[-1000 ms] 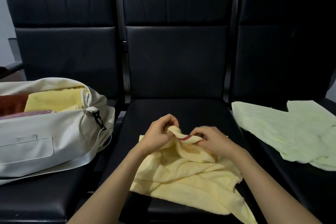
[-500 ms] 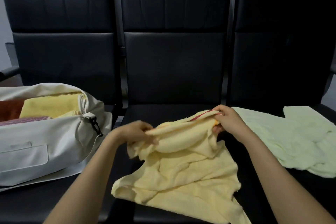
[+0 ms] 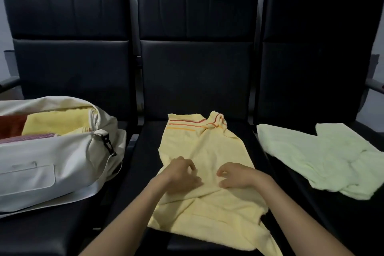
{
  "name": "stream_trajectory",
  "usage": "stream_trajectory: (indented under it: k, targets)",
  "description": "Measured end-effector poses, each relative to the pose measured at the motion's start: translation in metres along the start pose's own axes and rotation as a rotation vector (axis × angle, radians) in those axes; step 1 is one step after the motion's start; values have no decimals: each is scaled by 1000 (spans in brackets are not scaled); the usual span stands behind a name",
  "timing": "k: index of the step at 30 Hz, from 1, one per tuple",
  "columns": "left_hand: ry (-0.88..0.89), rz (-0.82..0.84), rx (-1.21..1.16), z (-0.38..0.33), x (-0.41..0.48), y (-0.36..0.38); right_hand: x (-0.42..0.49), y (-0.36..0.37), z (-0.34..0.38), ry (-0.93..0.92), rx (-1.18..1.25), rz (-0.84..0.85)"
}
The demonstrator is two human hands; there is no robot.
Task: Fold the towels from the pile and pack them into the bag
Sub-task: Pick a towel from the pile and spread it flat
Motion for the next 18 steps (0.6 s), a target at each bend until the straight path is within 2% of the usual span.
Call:
stream_trajectory:
  k: [3, 5, 7, 10, 11, 13, 15, 16, 18]
  targets:
    - [-38, 131, 150, 7, -13, 11, -11, 6, -3, 10, -34, 29]
    - [-65, 143, 192, 12, -18, 8, -17, 10, -6, 30, -73, 63]
    - [-87, 32, 214, 16, -19, -5, -20, 14, -6, 36, -140, 69]
    - [-56, -245, 311, 16, -18, -24, -20, 15, -10, 60, -133, 30]
    - [-40, -347, 297, 15, -19, -30, -17, 12, -9, 55, -109, -17]
    - [14, -545, 184, 11, -28, -46, -13, -4, -8, 64, -95, -221]
    - [61, -641, -28, 7, -35, -60, -15, -24, -10, 106, -74, -455]
    - [104, -600, -127, 2, -33, -60, -14, -30, -13, 119, -46, -525]
    - [231, -364, -232, -16, -26, -43, -12, -37, -15, 104, -14, -589]
Point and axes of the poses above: each hand's wrist, its own x-axis towards the middle knuckle, its own y-axis out of the palm, z = x × y, the point moved 10 cm from there along x, towards the middle knuckle, and after that the axes turned 9 degrees about -x, right-handed, at the moved point
